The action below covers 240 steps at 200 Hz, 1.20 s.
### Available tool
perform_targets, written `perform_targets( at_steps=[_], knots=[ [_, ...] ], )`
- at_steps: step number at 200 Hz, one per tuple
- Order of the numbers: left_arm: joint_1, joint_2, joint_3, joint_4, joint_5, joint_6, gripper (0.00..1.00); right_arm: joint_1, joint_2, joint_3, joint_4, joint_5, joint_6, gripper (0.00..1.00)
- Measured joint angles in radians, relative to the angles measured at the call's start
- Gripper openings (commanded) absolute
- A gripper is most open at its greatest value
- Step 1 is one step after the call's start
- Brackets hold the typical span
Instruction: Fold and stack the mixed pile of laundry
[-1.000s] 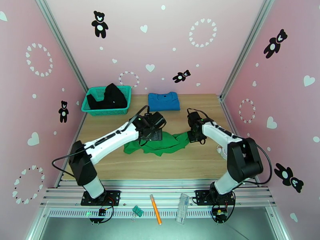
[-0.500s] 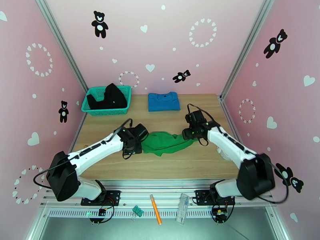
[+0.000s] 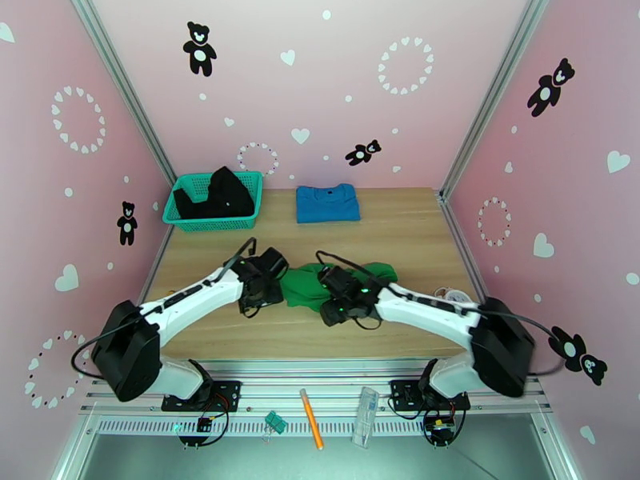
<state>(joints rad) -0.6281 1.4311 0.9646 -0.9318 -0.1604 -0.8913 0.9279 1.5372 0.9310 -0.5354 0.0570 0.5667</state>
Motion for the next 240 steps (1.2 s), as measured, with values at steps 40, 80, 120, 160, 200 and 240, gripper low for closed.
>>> perform_targets(
  at_steps=[40,80,120,160,200,240],
  knots=[
    [0.058,-0.047,-0.086,0.058,0.012,0.000,0.72,-0.009,0.074,0.026,-0.026,0.108,0.069,0.60],
    [0.060,-0.010,-0.089,0.116,0.014,0.008,0.68,-0.128,0.028,0.003,-0.050,0.167,0.089,0.61],
    [0.060,0.033,-0.090,0.140,-0.003,0.011,0.67,-0.390,-0.093,-0.034,-0.069,0.188,0.044,0.65],
    [0.060,0.050,-0.089,0.140,-0.013,0.021,0.66,-0.551,-0.040,-0.011,-0.059,0.135,-0.044,0.65],
    [0.060,0.077,-0.083,0.140,-0.019,0.026,0.65,-0.577,0.147,0.111,-0.031,0.060,-0.102,0.41],
    [0.062,0.090,-0.071,0.140,-0.027,0.027,0.64,-0.576,0.224,0.211,-0.019,-0.020,-0.126,0.14]
  ],
)
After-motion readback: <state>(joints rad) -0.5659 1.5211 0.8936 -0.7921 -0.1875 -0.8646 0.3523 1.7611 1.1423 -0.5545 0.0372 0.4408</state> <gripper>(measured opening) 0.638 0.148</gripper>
